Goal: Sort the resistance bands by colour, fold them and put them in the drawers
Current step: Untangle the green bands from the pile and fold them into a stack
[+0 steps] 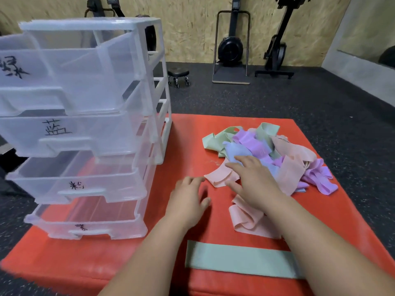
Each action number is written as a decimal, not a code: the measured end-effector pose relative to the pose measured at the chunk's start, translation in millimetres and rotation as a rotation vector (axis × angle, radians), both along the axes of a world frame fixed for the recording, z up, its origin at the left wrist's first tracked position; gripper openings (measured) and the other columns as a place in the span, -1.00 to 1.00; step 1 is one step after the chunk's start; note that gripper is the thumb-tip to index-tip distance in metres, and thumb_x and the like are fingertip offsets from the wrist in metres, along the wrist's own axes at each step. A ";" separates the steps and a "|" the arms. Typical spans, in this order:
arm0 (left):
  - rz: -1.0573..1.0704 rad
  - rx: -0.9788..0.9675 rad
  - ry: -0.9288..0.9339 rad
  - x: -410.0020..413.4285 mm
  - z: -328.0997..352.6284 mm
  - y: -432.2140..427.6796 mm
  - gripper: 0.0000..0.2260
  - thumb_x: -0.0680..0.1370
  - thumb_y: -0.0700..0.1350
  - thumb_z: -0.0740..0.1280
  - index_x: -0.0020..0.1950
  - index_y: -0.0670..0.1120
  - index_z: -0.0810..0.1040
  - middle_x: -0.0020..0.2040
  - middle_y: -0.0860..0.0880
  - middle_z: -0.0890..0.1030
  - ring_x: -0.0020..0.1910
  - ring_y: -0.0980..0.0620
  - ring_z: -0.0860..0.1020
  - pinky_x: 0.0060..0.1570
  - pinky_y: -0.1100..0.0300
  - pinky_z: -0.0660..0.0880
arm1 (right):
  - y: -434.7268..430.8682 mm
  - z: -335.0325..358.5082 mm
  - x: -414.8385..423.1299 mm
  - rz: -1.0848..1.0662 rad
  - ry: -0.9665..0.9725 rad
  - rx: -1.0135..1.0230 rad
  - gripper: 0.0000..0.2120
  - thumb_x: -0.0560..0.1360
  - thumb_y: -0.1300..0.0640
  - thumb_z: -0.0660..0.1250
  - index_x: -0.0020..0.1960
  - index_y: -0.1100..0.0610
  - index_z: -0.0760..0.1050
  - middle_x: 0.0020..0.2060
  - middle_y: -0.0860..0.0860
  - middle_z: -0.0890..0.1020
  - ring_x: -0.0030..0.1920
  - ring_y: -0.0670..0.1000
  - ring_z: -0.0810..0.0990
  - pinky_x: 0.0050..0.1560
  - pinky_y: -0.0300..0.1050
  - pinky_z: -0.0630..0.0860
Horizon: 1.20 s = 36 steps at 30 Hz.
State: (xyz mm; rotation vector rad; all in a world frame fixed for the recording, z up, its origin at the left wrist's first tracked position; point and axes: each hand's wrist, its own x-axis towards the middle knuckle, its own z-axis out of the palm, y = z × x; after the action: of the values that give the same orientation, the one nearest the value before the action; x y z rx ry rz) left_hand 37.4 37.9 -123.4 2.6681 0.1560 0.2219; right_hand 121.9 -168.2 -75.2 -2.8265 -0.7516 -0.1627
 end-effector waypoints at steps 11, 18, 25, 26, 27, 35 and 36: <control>0.059 0.041 -0.022 21.9 -12.5 15.3 -0.54 0.58 0.20 0.36 0.47 0.19 0.45 0.38 0.08 0.44 0.36 -0.07 0.37 0.25 0.01 0.39 | 75.2 -17.5 103.4 -0.016 0.098 -0.352 -0.38 0.58 -0.31 0.18 0.54 -0.03 0.35 0.58 -0.03 0.25 0.63 0.19 0.01 0.59 0.24 0.04; 0.053 -0.109 -0.055 17.0 -5.6 9.2 -0.59 0.57 0.11 0.38 0.42 0.14 0.52 0.31 0.03 0.49 0.31 -0.10 0.43 0.32 -0.03 0.42 | 43.6 17.4 86.3 -0.036 -0.124 -0.045 -0.62 0.63 -0.11 0.29 0.38 0.02 0.56 0.40 -0.03 0.54 0.45 0.12 0.38 0.44 0.09 0.33; 0.029 -0.385 -0.288 -5.7 13.4 -15.6 -0.72 0.53 -0.08 0.44 0.24 0.08 0.63 0.10 0.10 0.59 0.12 0.04 0.55 0.17 0.10 0.47 | -32.8 77.1 12.7 -0.053 -0.268 0.443 -0.88 0.50 0.16 0.52 0.00 -0.02 0.72 -0.03 -0.14 0.74 0.05 -0.02 0.68 0.11 0.01 0.59; 0.025 -0.392 -0.310 -10.6 15.8 -19.4 -0.74 0.53 -0.09 0.44 0.22 0.08 0.64 0.07 0.12 0.59 0.09 0.07 0.56 0.12 0.11 0.49 | -43.3 75.5 -3.6 -0.076 -0.260 0.494 -0.87 0.46 0.19 0.54 -0.05 -0.02 0.71 -0.09 -0.17 0.73 -0.01 -0.03 0.69 0.06 0.01 0.60; 0.021 -0.395 -0.323 -15.8 17.8 -23.8 -0.75 0.53 -0.10 0.44 0.21 0.07 0.64 0.06 0.14 0.61 0.07 0.08 0.57 0.09 0.10 0.50 | -52.9 70.6 -20.1 -0.107 -0.236 0.542 -0.86 0.44 0.20 0.56 -0.09 -0.02 0.70 -0.14 -0.20 0.71 -0.06 -0.05 0.68 0.01 -0.01 0.60; -0.014 -0.239 -0.050 -45.4 13.6 -51.9 -0.59 0.50 0.06 0.39 0.36 0.07 0.59 0.23 -0.02 0.58 0.25 -0.12 0.53 0.31 -0.03 0.47 | -118.8 -17.4 -85.9 -0.327 0.169 0.261 -0.68 0.31 0.13 0.51 -0.13 -0.17 0.44 -0.22 -0.20 0.66 -0.15 0.02 0.68 -0.13 0.05 0.60; -0.019 -0.220 -0.032 -45.6 12.1 -52.0 -0.58 0.51 0.05 0.40 0.38 0.06 0.58 0.25 -0.03 0.57 0.28 -0.13 0.53 0.32 -0.02 0.46 | -121.3 -16.5 -85.2 -0.320 0.173 0.217 -0.69 0.32 0.12 0.50 -0.13 -0.19 0.45 -0.21 -0.20 0.67 -0.14 0.02 0.68 -0.13 0.04 0.61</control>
State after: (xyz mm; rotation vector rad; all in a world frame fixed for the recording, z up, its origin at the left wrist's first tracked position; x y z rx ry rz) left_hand -8.2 -14.1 -111.2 2.4453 0.1371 0.2274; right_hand 36.7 -289.5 -91.7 -2.6877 -0.2267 -0.0448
